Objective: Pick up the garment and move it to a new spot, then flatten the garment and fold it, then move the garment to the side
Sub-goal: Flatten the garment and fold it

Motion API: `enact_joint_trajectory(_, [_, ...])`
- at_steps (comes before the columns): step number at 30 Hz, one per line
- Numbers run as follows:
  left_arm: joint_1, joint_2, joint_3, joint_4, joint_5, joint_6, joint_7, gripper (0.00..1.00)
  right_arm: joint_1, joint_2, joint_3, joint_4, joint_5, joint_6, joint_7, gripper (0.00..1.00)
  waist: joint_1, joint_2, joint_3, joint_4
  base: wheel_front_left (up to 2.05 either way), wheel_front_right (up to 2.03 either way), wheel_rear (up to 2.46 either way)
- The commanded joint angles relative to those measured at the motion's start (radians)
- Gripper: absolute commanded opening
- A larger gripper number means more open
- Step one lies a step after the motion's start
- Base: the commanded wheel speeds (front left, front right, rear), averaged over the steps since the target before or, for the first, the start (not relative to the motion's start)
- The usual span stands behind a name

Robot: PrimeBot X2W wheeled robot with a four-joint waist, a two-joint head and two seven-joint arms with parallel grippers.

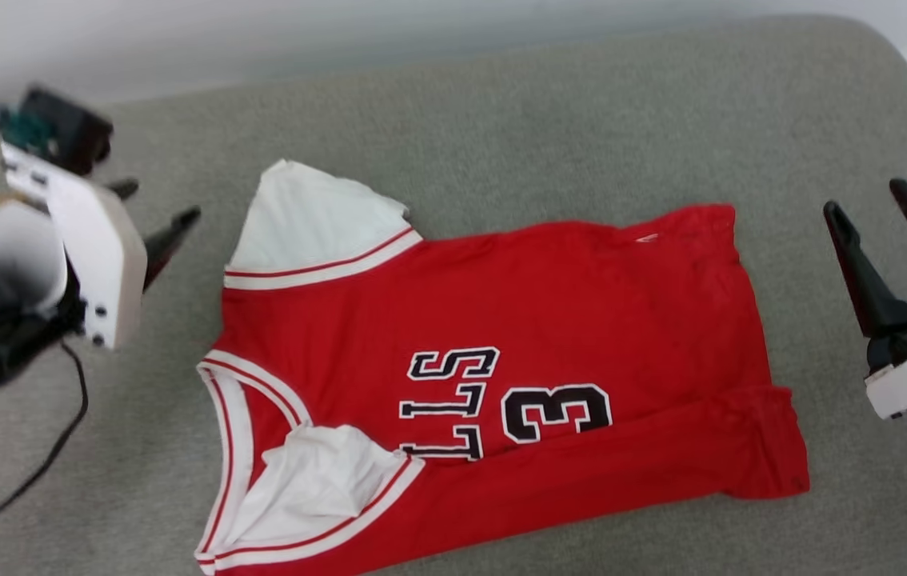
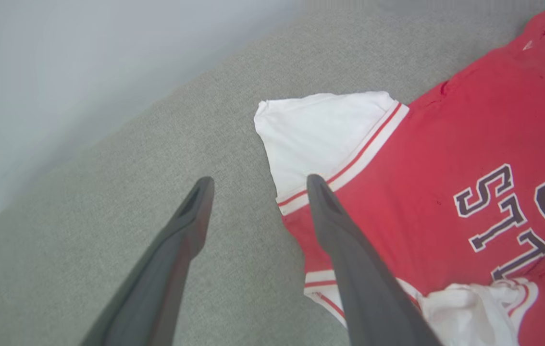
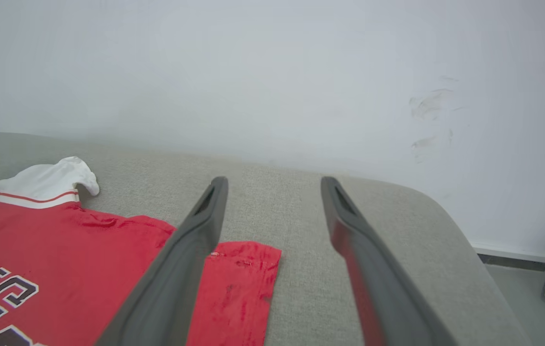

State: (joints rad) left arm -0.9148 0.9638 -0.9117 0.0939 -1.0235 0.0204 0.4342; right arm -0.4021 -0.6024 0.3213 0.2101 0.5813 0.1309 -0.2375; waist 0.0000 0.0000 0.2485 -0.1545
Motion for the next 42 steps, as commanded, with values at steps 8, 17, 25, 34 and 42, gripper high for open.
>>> enact_joint_trajectory(8, [-0.230, -0.071, 0.011, 0.117, -0.003, -0.018, 0.206, 1.00, 0.145, 0.158, -0.191, -0.249, -0.172, 0.000, 0.035, 1.00, 0.0000, 0.0000, 0.187, -0.062, 0.00, 0.00, 0.00])
enact_joint_trajectory(17, [-0.435, -0.130, -0.021, 0.227, -0.018, 0.006, 0.512, 1.00, 0.127, 0.220, -0.193, -0.384, -0.232, 0.000, 0.090, 1.00, 0.0000, 0.0000, 0.341, -0.108, 0.00, 0.00, 0.00])
enact_joint_trajectory(25, [-0.465, -0.183, -0.089, 0.302, 0.020, -0.011, 0.605, 1.00, 0.088, 0.229, -0.165, -0.347, -0.227, 0.000, 0.076, 1.00, 0.0000, 0.0000, 0.390, -0.124, 0.00, 0.00, 0.00])
enact_joint_trajectory(34, [-0.433, -0.190, -0.109, 0.317, 0.021, -0.063, 0.573, 0.00, 0.039, 0.172, -0.175, -0.316, -0.232, 0.000, 0.092, 1.00, 0.0000, 0.0000, 0.336, -0.111, 0.00, 0.00, 0.00])
enact_joint_trajectory(42, [-0.397, -0.228, -0.110, 0.287, 0.018, -0.101, 0.473, 0.00, -0.129, -0.019, -0.077, -0.295, -0.128, 0.000, 0.404, 1.00, 0.0000, 0.0000, 0.234, -0.061, 0.00, 0.00, 0.00])
